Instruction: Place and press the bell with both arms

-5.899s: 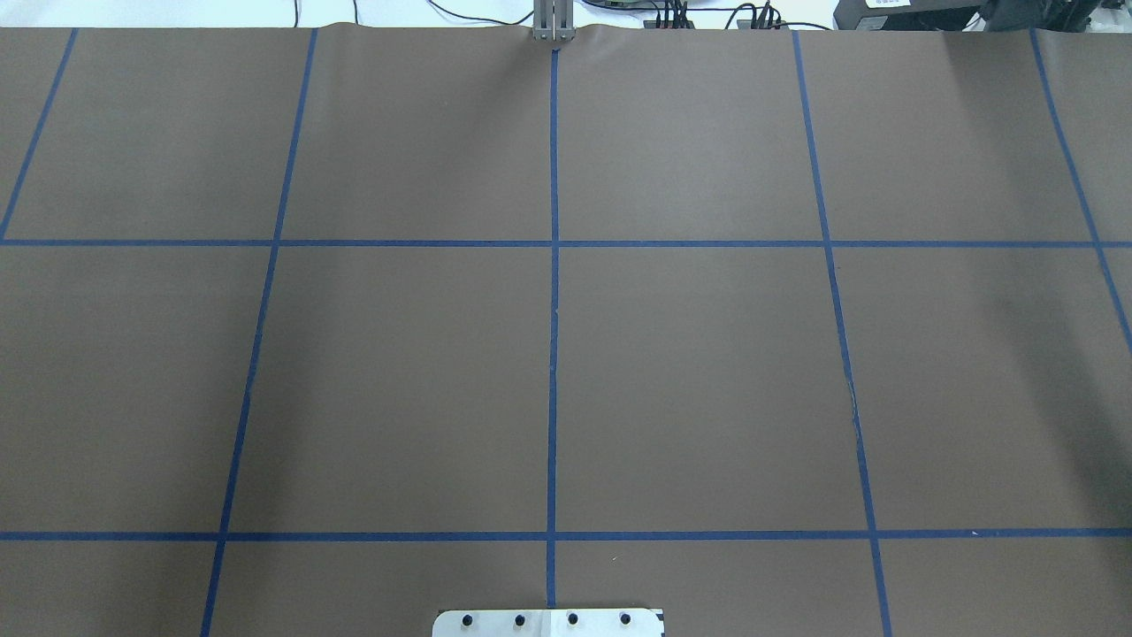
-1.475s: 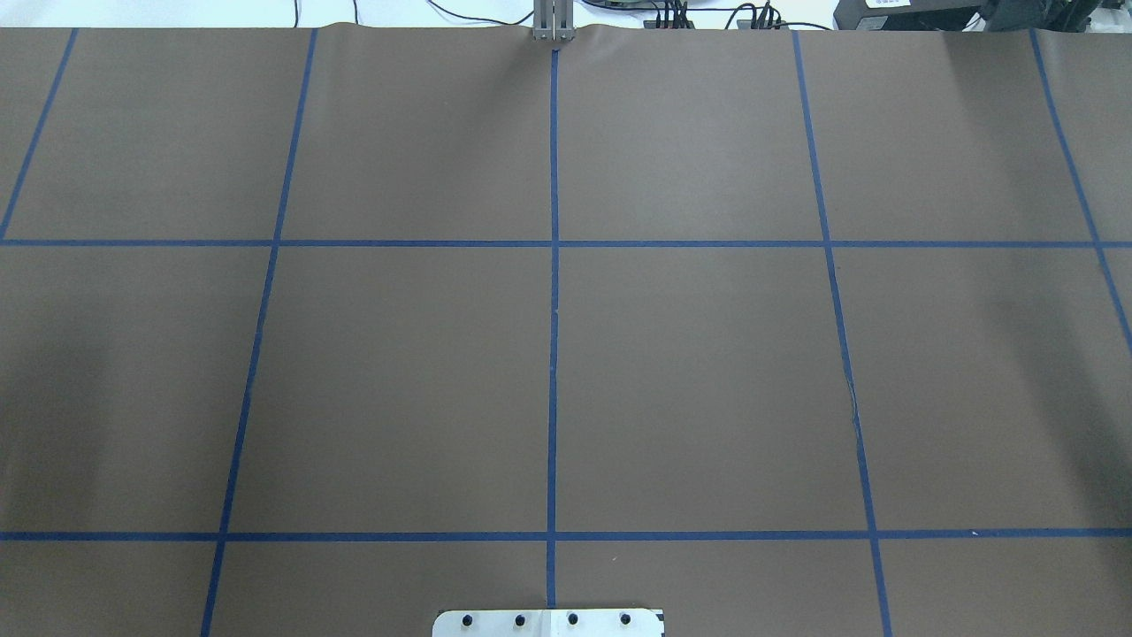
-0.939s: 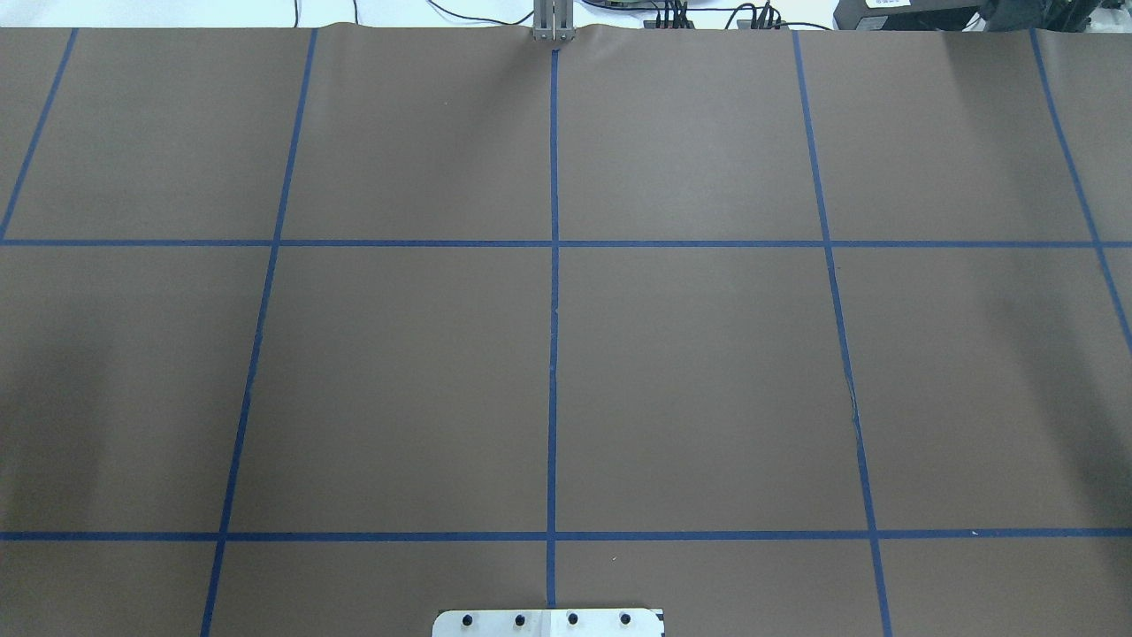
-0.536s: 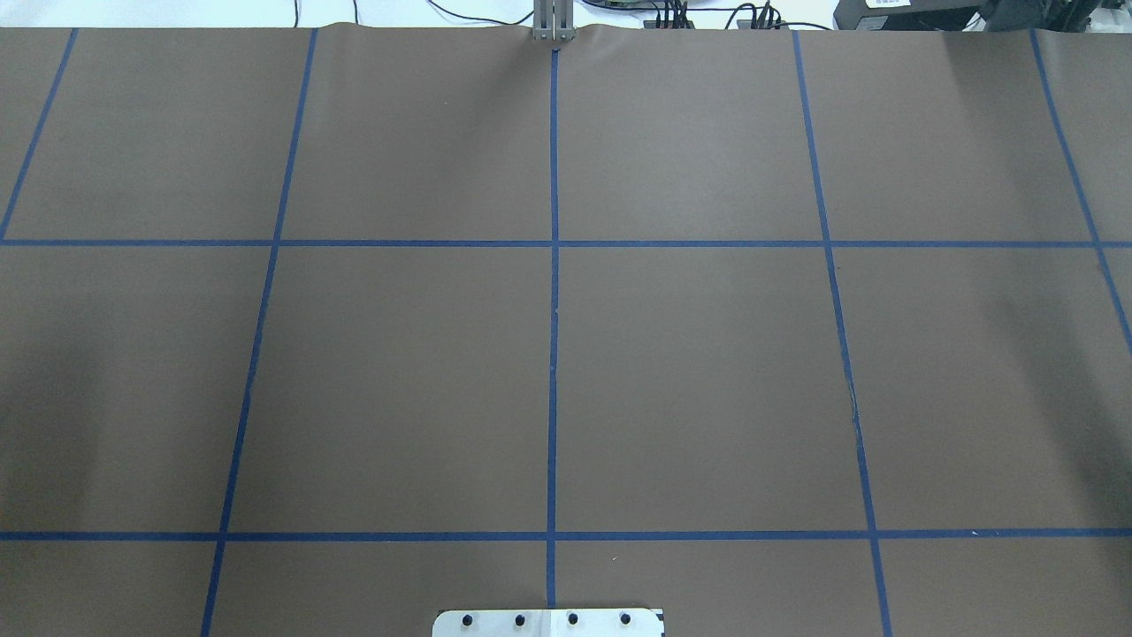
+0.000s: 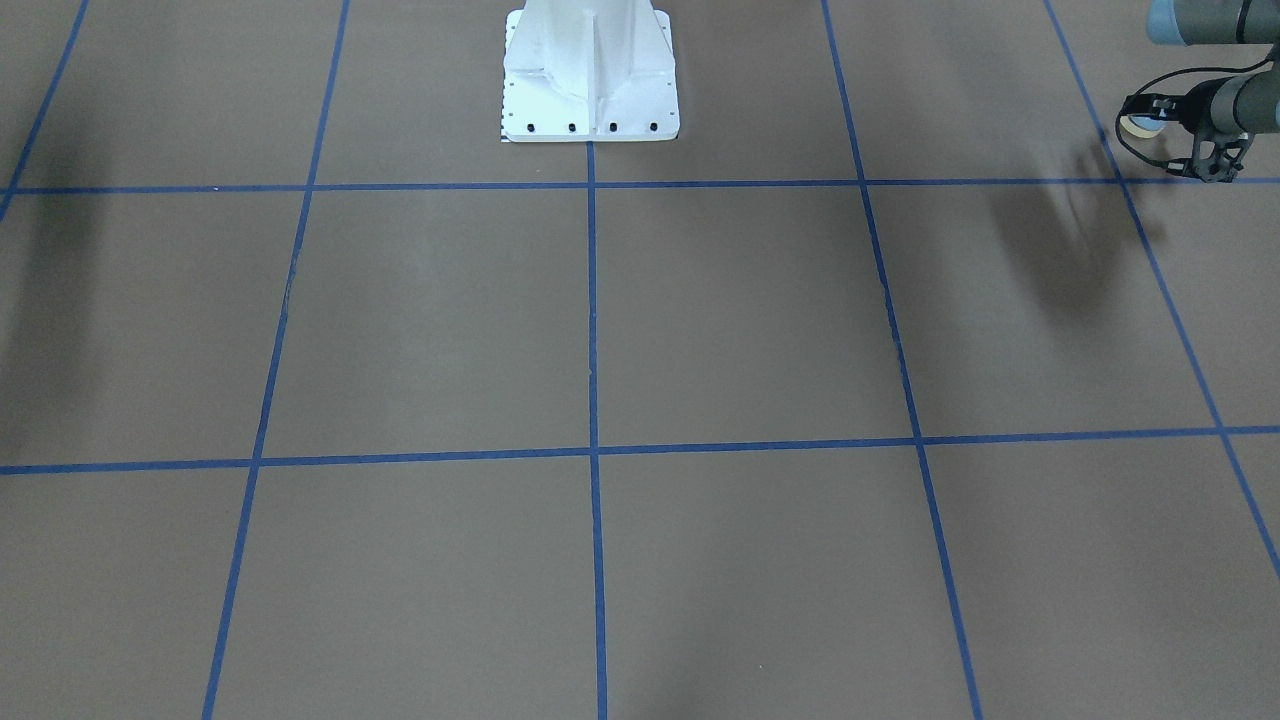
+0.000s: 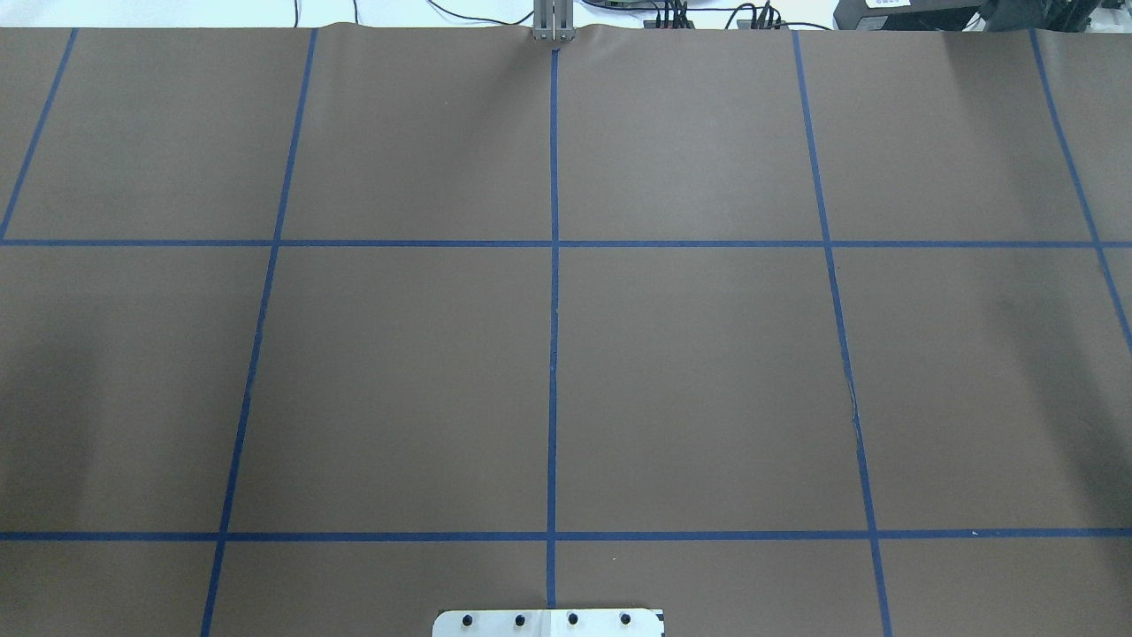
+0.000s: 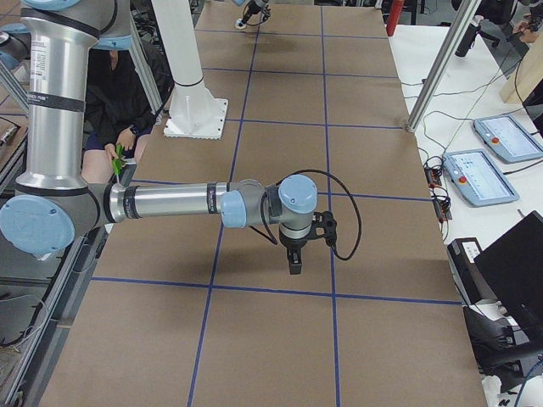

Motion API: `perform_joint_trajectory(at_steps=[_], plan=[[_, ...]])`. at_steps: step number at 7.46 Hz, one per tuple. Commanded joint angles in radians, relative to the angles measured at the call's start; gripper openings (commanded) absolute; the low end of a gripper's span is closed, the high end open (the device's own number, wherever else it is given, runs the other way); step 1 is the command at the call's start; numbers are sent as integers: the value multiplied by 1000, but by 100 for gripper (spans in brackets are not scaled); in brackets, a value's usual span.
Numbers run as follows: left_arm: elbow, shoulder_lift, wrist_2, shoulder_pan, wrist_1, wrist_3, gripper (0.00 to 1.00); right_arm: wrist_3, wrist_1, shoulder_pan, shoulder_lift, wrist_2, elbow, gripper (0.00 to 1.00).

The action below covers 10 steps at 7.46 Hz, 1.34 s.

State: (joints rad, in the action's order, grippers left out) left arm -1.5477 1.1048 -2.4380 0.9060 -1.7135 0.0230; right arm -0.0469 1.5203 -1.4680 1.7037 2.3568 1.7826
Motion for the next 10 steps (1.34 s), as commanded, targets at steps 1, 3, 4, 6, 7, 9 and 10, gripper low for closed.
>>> perform_joint_trajectory(at_steps=[1, 3, 4, 6, 7, 9, 10], plan=[[11, 3, 4, -6, 0, 0, 100, -1, 0, 0, 2, 1, 0, 100], [12, 3, 5, -9, -2, 0, 97, -1, 0, 0, 2, 1, 0, 100], [12, 3, 5, -9, -2, 0, 97, -1, 0, 0, 4, 1, 0, 100], [12, 3, 5, -12, -2, 0, 97, -1, 0, 0, 4, 1, 0, 100], [12, 3, 5, -13, -2, 0, 97, -1, 0, 0, 4, 1, 0, 100], [12, 4, 5, -16, -2, 0, 78, -1, 0, 0, 4, 1, 1, 100], [12, 4, 5, -18, -3, 0, 58, -1, 0, 0, 4, 1, 1, 100]])
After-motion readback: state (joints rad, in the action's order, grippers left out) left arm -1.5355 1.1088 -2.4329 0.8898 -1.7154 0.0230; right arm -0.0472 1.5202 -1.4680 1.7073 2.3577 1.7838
